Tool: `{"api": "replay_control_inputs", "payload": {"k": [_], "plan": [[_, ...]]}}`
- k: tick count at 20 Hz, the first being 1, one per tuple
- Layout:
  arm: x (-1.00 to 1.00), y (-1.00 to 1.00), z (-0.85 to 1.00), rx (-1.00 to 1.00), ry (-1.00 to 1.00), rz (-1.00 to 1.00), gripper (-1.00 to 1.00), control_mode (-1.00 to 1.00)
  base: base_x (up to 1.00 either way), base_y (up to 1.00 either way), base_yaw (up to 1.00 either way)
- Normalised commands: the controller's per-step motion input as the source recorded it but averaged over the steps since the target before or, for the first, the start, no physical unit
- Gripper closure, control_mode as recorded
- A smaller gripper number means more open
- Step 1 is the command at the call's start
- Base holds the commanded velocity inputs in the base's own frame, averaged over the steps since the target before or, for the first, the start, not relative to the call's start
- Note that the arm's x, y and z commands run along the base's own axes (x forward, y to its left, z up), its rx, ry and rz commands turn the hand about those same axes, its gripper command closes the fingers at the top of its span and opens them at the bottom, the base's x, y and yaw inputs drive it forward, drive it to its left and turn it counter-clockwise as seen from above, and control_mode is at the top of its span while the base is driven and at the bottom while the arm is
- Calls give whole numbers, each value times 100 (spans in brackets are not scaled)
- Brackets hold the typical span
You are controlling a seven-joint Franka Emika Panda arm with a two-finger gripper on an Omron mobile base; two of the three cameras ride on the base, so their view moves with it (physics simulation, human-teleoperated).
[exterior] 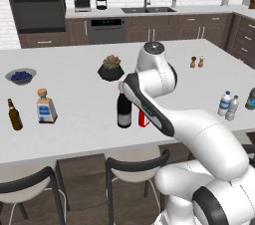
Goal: Move the plastic bottles in the middle to the plastics group, and the glass bottles in the middle to the glass group.
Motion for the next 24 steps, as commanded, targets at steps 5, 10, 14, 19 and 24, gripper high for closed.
{"api": "replay_control_inputs", "payload": {"k": [5,10,14,19,24], "plan": [[11,41,1,0,0,2,-100,-100,0,0,0],[19,34,0,0,1,1,-100,-100,0,0,0],[25,-9,0,1,1,0,-100,-100,0,0,0],[39,-16,0,2,0,0,-100,-100,0,0,0],[24,0,0,0,0,0,-100,-100,0,0,0]]}}
